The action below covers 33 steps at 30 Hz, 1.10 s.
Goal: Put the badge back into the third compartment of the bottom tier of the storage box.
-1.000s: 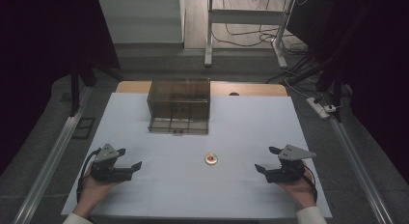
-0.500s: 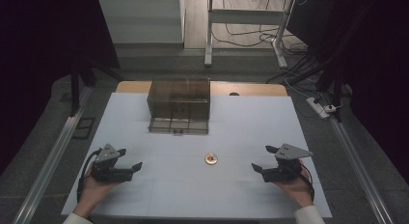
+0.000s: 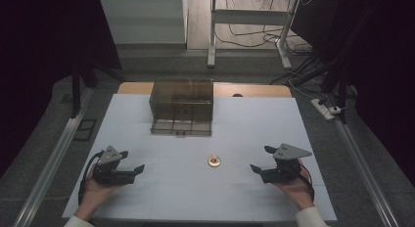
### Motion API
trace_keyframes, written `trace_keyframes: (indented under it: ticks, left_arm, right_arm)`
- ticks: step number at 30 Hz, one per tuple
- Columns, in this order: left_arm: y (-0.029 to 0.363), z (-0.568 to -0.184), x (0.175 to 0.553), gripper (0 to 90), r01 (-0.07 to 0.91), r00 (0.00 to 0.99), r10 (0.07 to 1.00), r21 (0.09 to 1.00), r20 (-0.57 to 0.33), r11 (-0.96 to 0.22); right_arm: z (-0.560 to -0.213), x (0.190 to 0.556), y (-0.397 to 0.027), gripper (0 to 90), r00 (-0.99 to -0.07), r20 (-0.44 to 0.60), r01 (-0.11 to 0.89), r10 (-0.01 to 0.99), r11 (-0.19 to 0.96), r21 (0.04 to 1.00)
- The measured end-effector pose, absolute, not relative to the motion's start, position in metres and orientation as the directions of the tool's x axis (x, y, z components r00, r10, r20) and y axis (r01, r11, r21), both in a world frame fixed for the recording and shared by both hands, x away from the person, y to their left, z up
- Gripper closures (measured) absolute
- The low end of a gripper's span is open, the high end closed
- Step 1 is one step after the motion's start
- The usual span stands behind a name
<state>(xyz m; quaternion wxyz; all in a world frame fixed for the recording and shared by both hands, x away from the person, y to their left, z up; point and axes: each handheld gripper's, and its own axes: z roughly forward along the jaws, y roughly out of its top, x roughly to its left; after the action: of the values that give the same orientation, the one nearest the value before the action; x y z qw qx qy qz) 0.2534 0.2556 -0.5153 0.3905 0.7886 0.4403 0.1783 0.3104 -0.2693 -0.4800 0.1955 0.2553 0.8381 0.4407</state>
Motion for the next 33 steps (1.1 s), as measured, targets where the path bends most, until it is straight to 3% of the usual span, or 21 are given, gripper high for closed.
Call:
trace_keyframes:
  ticks: [33]
  left_arm:
    - [0.253, -0.517, 0.255, 17.3, 0.556, 0.552, 0.832, 0.767, -0.053, -0.320]
  right_arm:
    - [-0.469, 0.321, -0.225, 15.9, -0.837, -0.106, 0.227, 0.538, 0.517, 0.825]
